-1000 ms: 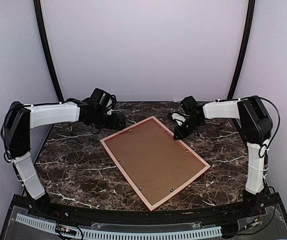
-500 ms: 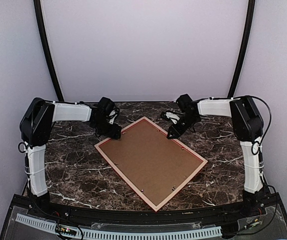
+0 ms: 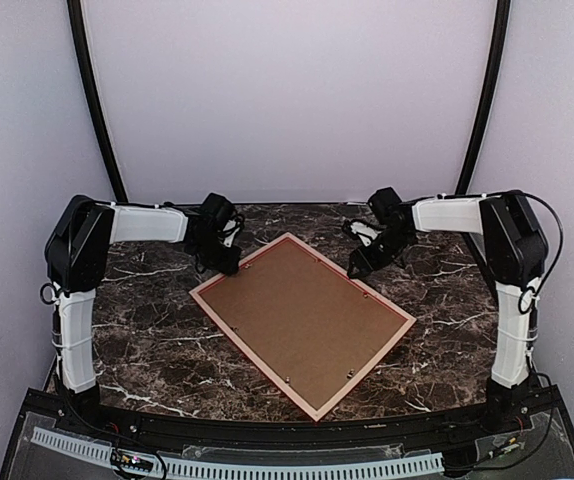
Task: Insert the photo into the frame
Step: Rotate the photo frame at the center of the board, then press the fastener onto the backboard.
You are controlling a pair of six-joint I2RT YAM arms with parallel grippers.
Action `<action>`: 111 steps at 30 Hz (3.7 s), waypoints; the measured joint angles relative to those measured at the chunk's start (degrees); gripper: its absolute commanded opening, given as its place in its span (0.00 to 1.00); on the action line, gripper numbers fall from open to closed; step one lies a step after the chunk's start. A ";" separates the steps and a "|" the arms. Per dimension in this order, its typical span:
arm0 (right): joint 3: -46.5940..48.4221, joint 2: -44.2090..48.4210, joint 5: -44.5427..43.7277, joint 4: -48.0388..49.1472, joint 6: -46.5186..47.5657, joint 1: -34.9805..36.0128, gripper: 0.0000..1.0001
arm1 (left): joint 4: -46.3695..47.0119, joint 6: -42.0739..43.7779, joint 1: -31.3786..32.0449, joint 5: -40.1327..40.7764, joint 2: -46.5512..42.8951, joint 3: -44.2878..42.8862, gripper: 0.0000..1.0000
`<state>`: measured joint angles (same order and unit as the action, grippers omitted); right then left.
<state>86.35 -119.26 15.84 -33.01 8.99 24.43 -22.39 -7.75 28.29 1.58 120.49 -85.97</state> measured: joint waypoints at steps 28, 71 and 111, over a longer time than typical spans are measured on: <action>-27.04 20.50 -12.68 5.86 -30.25 -1.29 0.56 | 18.03 -27.56 8.68 -6.47 -27.32 41.13 0.26; -27.56 19.80 -15.32 6.32 -27.69 -2.84 0.21 | 3.61 -21.24 10.25 -1.53 -19.78 27.50 0.34; -25.86 18.23 -14.03 6.47 -26.73 -3.13 0.19 | 15.61 -26.05 5.31 -13.99 -24.44 37.24 0.48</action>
<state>60.49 -101.03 1.80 -26.55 -17.74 21.30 -6.79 -33.80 33.61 -12.40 96.05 -48.73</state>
